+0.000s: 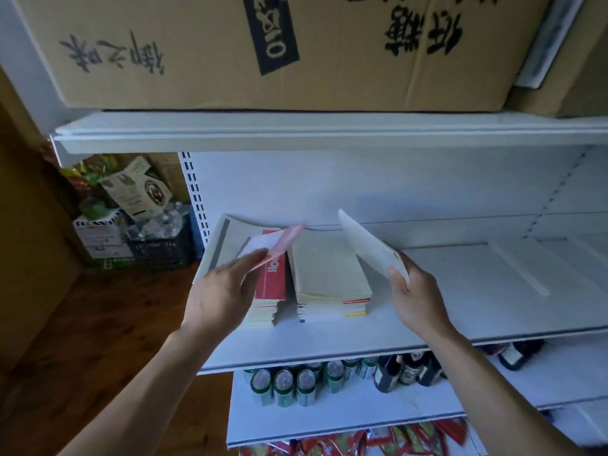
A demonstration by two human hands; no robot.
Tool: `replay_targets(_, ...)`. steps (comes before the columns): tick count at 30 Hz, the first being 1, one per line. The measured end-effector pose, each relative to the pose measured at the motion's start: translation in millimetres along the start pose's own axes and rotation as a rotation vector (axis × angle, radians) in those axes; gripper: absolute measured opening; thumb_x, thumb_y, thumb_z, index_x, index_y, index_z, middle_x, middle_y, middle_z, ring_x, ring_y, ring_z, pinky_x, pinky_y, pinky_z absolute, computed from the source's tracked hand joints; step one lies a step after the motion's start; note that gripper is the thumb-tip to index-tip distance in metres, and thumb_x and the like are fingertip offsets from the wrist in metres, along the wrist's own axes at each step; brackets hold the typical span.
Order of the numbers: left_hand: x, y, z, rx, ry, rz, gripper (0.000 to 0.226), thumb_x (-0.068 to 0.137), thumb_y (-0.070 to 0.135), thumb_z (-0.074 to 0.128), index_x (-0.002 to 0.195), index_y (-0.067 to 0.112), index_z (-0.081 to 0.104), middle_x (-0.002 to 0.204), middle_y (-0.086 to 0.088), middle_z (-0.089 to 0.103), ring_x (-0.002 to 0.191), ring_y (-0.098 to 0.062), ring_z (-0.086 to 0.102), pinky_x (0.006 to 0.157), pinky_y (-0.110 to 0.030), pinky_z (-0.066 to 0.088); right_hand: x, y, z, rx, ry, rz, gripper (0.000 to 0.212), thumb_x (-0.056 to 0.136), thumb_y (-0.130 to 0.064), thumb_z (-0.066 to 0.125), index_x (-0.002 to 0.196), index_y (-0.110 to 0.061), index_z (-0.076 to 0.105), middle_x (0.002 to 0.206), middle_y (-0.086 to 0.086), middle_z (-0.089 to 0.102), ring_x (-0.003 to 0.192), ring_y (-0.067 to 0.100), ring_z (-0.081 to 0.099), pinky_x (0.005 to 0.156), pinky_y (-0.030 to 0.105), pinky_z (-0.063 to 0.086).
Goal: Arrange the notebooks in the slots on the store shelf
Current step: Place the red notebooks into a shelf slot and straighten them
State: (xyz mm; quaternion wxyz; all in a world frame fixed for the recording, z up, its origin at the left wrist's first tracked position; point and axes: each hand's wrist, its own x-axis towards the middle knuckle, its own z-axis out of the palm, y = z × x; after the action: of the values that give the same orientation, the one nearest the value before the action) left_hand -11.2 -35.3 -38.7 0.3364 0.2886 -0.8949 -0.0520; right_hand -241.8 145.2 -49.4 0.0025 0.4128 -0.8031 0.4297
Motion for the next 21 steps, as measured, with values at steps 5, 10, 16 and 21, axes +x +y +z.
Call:
replay_targets(5,29,56,5,-0.421,0.073,-0.149,0.039,0.103,0.037,0.035,0.126,0.016,0.059,0.091,-0.004,0.067,0.075,-0.026,0.063,0.057,-0.031,0.045,-14,23,-29,-0.061,0.027,-0.005,0.044,0.099,-0.009,0.043,0.138,-0.028,0.05,0.11,0.004,0.066,0.072,0.012,0.052,0.058,0.018,0.034)
replay_targets(10,49,117,41,-0.685,0.056,-0.198,0.032,0.103,0.028,0.041,0.125,0.016,0.061,0.099,-0.002,0.069,0.079,-0.013,0.059,0.06,-0.013,0.04,-19,61,-74,-0.155,0.047,-0.031,0.048,0.097,-0.003,0.047,0.139,-0.025,0.048,0.129,-0.002,0.061,0.088,0.008,0.065,0.074,0.002,0.037)
replay_targets(16,70,185,107,-0.69,0.064,-0.2,0.032,0.102,0.025,0.044,0.13,0.019,0.059,0.094,0.007,0.066,0.079,-0.007,0.06,0.064,-0.015,0.042,5,148,-114,-0.307,0.061,-0.146,0.07,0.078,0.017,0.054,0.138,-0.018,0.051,0.137,-0.005,0.053,0.124,0.023,0.054,0.102,0.036,0.046)
replay_targets(21,80,238,174,-0.411,0.122,-0.054,0.038,0.101,0.027,0.044,0.137,0.041,0.047,0.057,0.007,0.056,0.045,-0.013,0.051,0.045,-0.023,0.032,45,236,-130,-0.41,-0.006,-0.229,0.076,0.064,0.021,0.058,0.131,-0.014,0.058,0.134,0.002,0.059,0.122,0.013,0.048,0.106,0.035,0.041)
